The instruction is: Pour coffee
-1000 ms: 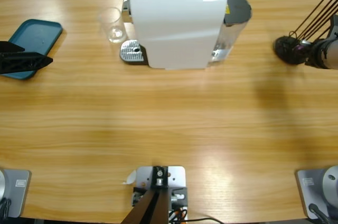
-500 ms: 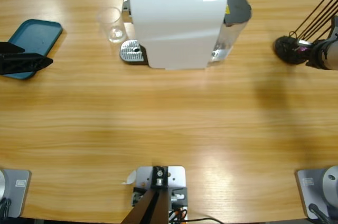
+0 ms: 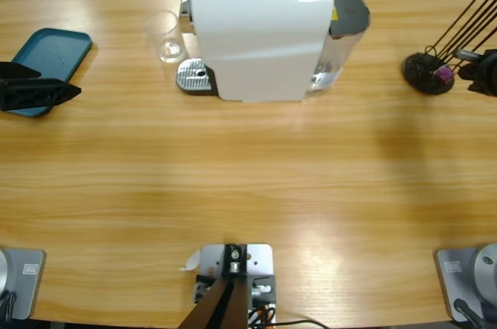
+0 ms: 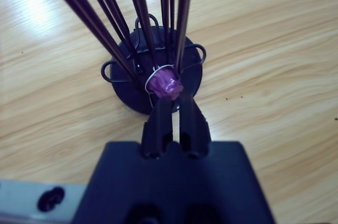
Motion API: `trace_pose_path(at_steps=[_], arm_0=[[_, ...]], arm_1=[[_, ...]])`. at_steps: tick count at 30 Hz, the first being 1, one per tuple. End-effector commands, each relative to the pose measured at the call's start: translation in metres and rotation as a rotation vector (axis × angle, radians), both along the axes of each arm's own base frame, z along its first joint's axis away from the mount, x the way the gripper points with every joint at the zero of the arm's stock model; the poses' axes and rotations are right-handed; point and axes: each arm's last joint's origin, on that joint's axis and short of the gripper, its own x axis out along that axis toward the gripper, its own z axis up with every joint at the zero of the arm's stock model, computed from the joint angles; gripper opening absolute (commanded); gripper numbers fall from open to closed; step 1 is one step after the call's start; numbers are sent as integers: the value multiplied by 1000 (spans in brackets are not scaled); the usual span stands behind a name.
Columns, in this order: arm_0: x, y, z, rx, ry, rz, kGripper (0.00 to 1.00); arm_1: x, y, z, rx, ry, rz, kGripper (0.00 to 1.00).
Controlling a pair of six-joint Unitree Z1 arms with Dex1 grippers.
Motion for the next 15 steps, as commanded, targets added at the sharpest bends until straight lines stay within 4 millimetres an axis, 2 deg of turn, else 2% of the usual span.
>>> trace_pose_path(at_steps=[1,2,3,4,8,15], arm_0=[[3,-2,-15,18,46,1,991],[3,-2,-15,17,46,1,991],[3,-2,-15,17,47,0,991],[3,-2,-16,17,47,0,991],[4,-2,-16,19,48,-1,991],[5,-3,-17,22,52,-1,991]], arm_1=[[-2,5,2,-4,22,38,382],[-1,6,-1,5,38,42,619],[1,7,-5,12,52,42,747],[3,8,-7,17,58,41,792],[9,10,-16,22,69,35,816],[13,10,-26,21,94,32,796]])
